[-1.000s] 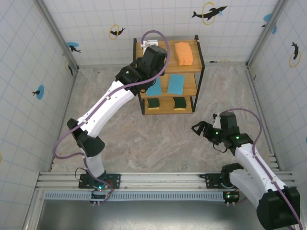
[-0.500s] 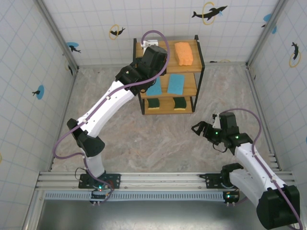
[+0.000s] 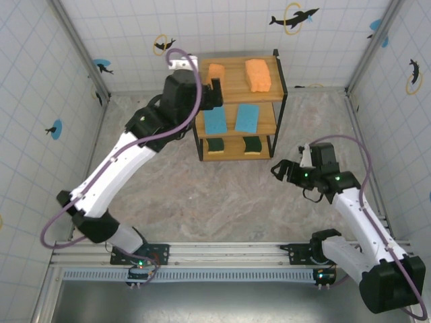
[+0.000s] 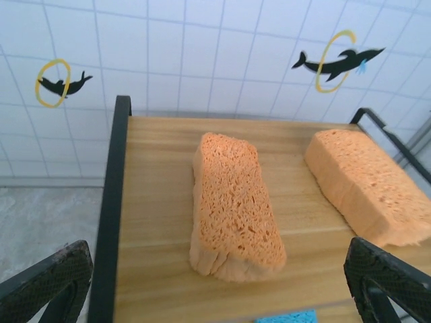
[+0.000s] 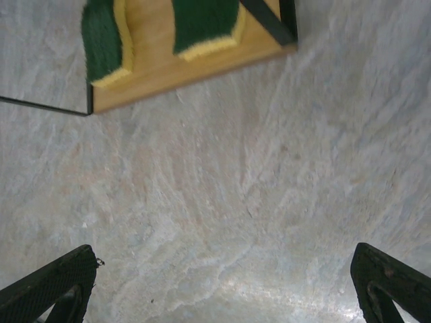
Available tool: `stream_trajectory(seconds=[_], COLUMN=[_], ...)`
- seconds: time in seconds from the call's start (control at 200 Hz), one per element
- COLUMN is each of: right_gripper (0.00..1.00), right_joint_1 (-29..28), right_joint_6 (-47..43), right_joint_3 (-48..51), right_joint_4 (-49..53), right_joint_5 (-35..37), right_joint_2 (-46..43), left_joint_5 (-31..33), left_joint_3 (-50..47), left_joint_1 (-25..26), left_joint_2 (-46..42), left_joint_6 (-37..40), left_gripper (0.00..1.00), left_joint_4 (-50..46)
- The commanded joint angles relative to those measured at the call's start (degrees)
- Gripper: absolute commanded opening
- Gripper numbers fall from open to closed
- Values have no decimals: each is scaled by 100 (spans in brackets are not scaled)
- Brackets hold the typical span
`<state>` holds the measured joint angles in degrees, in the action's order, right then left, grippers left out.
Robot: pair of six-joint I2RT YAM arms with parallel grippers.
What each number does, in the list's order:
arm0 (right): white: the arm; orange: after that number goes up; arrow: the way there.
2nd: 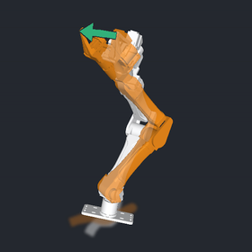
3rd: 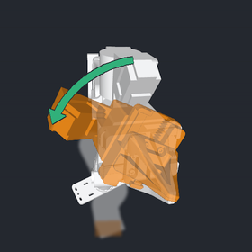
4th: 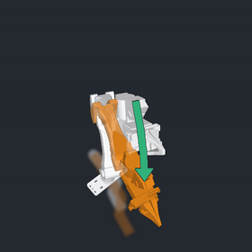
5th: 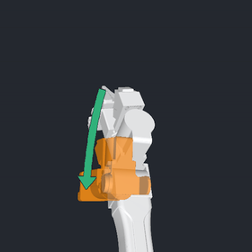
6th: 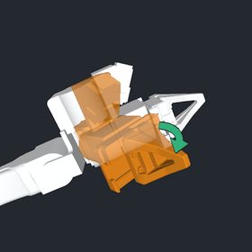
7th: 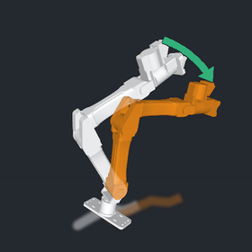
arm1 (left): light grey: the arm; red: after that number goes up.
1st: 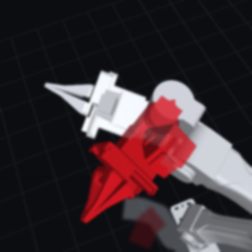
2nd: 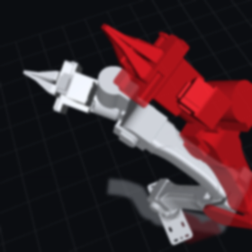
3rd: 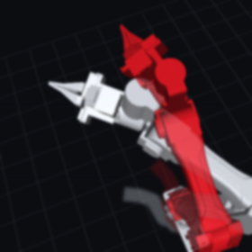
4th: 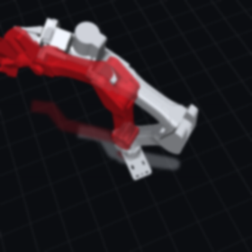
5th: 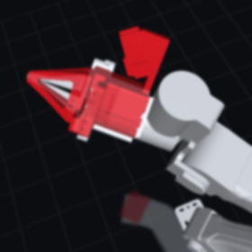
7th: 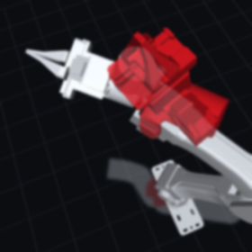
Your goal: Place and organize the cleaning sponges onto the shelf
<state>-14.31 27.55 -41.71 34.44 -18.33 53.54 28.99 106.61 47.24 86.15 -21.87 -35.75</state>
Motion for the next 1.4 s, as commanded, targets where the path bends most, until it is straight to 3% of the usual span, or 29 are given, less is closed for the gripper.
stream_trajectory(seconds=[0.0,0.195,0.446,0.581,0.841,1.036,1.196,1.397], right_gripper=[99,99,99,99,100,99,99,99], right_joint_1=[-29,-30,-39,-22,41,97,193,429], right_joint_6=[-545,-992,-1390,-1557,-1975,-2385,-2693,-2322], right_joint_3=[-732,-1585,-2163,-2168,-1777,-1296,-295,834], right_joint_4=[632,873,746,425,-498,-1261,-2584,-4463], right_joint_5=[470,908,1305,1537,1864,2340,2599,2825], right_joint_2=[175,402,480,533,629,623,582,912], left_joint_5=[-311,-89,1152,1596,637,-368,-409,-679], left_joint_3=[-639,-1995,-3266,-4314,-5909,-6868,-7381,-8215], left_joint_1=[-22,-22,-31,-117,-995,-1761,-2282,-2561], left_joint_2=[-596,-1725,-2836,-3596,-4203,-4135,-3673,-3328], left_joint_6=[138,380,1228,1993,2993,2753,2800,2933], left_gripper=[97,97,97,97,97,97,97,97], left_joint_4=[499,994,1294,2151,3370,4290,4912,6196])
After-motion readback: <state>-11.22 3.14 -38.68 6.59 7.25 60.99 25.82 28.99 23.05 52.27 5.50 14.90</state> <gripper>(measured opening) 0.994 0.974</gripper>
